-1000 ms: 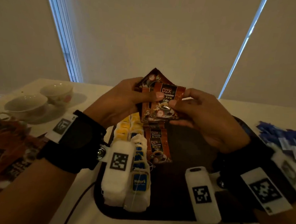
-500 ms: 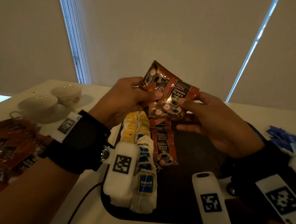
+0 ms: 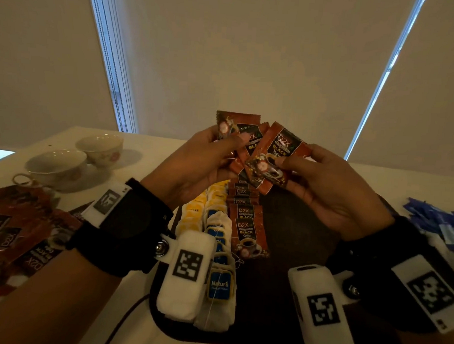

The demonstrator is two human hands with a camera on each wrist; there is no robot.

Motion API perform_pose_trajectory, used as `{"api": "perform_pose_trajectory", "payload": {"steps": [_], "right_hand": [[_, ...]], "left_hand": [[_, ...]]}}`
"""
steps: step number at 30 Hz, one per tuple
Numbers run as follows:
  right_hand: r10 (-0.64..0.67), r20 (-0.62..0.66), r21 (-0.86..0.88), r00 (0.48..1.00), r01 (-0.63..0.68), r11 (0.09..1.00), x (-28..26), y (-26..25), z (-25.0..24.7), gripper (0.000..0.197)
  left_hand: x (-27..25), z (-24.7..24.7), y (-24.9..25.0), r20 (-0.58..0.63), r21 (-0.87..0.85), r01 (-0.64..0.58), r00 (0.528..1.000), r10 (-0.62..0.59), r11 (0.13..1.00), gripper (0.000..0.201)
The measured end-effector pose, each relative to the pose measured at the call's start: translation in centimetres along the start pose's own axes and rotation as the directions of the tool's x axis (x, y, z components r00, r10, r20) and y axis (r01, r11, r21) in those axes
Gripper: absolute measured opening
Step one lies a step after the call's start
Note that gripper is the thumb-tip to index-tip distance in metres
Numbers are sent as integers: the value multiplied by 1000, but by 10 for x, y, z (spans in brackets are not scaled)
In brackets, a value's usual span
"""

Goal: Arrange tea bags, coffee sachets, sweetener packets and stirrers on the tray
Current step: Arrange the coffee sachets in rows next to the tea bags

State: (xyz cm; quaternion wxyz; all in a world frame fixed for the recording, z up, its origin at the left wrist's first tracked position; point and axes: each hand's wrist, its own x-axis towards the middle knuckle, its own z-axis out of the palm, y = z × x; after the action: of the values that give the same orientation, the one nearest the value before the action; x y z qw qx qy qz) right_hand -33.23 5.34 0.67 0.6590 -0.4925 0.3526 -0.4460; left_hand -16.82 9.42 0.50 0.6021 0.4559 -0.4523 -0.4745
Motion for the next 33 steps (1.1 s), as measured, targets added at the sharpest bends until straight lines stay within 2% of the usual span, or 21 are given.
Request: {"api": "perform_pose_trajectory", "payload": {"steps": [3,6,12,15,17,21,27,30,33], "right_hand": [[64,86,47,994,-68,997,1,0,-1,27],[66,129,92,990,-78,993,2,0,0,30],[36,147,138,988,-57,989,4,6,1,44],[40,140,108,989,-55,993,4,4,-2,37],[23,86,78,996,-29,996,4,2,-4,29],[-104,-43,-79,994,100,992,2,-3,-8,16],[-97,10,-287,995,96,953,-1,-4,-8,27],[-157,-7,-358,988,144,923,1,-4,-10,23],[-126,1,-389,992,117,914,2,-8,-14,23]], "left_hand": [[0,-3,1,-8,-16,-34,999,34,999,22],[0,-5,1,4,-2,-68,998,68,998,25],[-2,-4,-1,38,158,-189,982,186,969,18],[-1,-5,0,25,245,-218,975,219,945,25],[-1,-6,0,-2,299,-246,966,259,922,24],[1,-7,2,-63,262,-275,952,301,925,22],[0,-5,1,-32,268,-270,957,289,925,26],[1,-5,2,-62,196,-293,949,310,936,22],[2,-10,5,-107,83,-298,946,306,951,23]]}}
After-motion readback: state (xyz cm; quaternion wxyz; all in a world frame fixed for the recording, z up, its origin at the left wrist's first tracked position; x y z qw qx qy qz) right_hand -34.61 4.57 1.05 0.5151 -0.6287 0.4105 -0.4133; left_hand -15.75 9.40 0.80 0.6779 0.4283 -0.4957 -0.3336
